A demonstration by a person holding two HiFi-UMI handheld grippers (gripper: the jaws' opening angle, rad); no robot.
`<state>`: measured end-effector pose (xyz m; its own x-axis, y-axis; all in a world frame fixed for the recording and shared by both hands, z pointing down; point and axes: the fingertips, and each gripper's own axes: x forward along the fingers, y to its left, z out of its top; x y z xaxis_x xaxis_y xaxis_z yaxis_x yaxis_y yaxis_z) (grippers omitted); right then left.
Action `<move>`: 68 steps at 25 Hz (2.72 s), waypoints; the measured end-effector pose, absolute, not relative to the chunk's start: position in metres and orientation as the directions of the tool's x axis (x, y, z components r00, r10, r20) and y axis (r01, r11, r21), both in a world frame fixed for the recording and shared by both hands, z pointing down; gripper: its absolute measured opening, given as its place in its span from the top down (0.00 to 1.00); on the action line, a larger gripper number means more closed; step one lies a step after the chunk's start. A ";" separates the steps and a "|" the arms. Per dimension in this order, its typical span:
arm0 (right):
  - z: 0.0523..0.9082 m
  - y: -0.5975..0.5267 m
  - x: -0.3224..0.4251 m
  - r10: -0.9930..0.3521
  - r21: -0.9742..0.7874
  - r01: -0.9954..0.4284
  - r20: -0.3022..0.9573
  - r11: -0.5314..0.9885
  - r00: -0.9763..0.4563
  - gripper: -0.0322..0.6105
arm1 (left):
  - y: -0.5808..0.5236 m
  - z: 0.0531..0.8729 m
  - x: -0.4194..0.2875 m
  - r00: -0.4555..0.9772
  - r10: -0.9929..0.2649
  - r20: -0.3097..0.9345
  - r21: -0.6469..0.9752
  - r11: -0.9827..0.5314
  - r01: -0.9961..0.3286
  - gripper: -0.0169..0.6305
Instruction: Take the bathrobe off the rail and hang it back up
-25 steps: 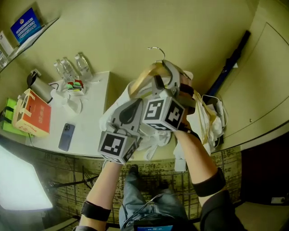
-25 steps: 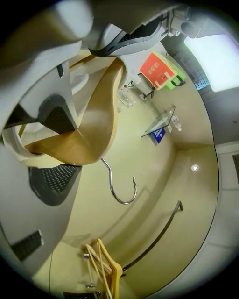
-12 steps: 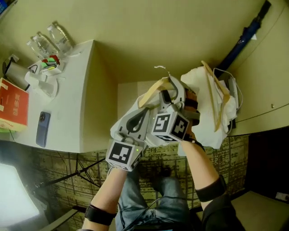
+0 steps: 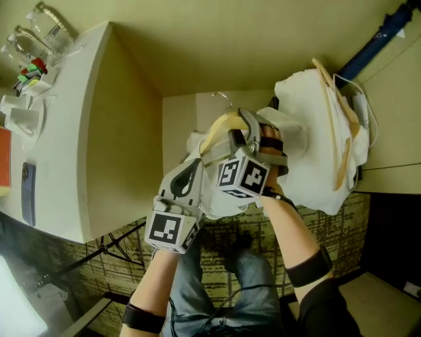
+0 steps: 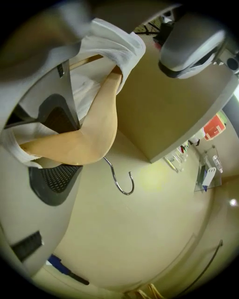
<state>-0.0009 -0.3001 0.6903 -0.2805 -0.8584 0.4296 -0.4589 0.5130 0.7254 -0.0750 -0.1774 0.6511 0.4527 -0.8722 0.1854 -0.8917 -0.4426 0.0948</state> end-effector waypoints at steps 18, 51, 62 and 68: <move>0.942 -0.365 -0.098 -0.716 0.691 -0.193 0.649 0.696 -0.258 0.61 | -0.206 0.784 -0.156 0.373 -0.882 0.286 0.155 -0.342 -0.927 0.97; 0.534 -0.186 0.041 -0.733 0.318 -0.700 0.528 0.639 -0.428 0.89 | -0.094 0.485 -0.115 0.353 -0.880 0.318 0.087 -0.344 -0.935 0.97; 0.365 -0.079 0.088 -0.809 0.089 -0.843 0.347 0.531 -0.474 0.92 | -0.026 0.353 -0.153 0.326 -0.918 0.224 0.065 -0.320 -0.945 0.97; 0.353 -0.020 0.095 -0.839 0.051 -0.881 0.334 0.470 -0.429 0.92 | 0.018 0.337 -0.163 0.365 -0.907 0.210 0.057 -0.361 -0.931 0.97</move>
